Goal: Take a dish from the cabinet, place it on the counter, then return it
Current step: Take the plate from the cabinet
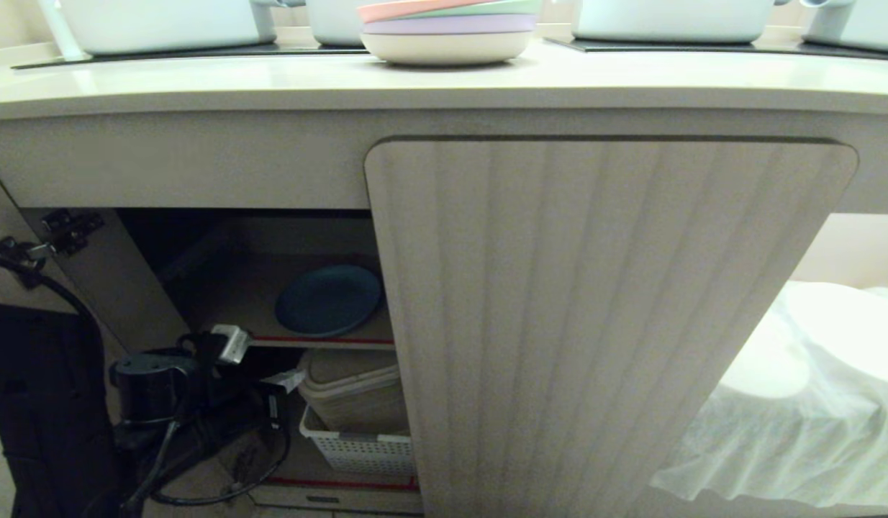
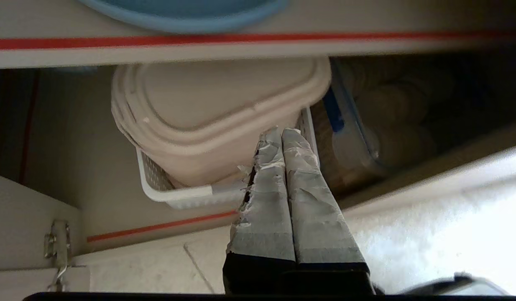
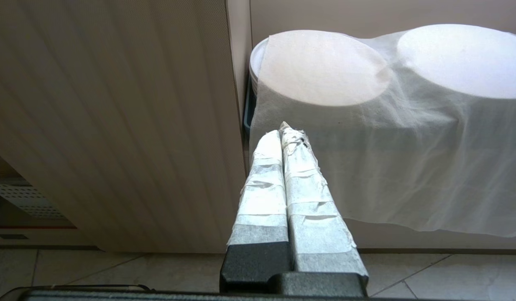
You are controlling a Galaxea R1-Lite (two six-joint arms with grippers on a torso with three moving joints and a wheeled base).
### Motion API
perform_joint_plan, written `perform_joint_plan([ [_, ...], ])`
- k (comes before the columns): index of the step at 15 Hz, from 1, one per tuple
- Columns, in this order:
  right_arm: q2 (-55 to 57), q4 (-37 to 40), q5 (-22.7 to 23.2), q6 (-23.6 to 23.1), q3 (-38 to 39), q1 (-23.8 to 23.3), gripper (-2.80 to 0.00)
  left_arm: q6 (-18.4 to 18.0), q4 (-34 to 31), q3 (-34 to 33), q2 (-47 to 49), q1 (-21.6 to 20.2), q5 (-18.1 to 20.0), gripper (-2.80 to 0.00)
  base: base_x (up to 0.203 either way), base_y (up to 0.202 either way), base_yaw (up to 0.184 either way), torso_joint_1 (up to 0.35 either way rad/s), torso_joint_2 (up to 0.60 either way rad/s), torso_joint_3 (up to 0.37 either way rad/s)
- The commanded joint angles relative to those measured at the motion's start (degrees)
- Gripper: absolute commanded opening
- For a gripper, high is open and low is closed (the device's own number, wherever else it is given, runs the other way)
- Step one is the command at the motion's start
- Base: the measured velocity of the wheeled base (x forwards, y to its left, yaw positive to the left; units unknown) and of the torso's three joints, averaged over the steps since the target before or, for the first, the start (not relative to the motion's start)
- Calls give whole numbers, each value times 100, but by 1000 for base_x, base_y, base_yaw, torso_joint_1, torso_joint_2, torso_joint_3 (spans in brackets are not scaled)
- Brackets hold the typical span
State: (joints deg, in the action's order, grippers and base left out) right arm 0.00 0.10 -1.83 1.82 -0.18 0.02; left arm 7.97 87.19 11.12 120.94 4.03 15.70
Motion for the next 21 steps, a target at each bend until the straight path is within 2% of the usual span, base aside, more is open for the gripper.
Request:
perform_joint_plan([
  [1,0,-1,-1,3,1,-2,-280,197,277,188,61,-59,29,-280,0,0,0,0,0,0],
  [3,0,-1,-1,3,1,2,-280,363,277,276,53,-60,56,-280,0,0,0,0,0,0],
  [21,0,-1,-1,3,1,-2,-280,395,277,843,-35,-48,32,-280,0,0,0,0,0,0],
])
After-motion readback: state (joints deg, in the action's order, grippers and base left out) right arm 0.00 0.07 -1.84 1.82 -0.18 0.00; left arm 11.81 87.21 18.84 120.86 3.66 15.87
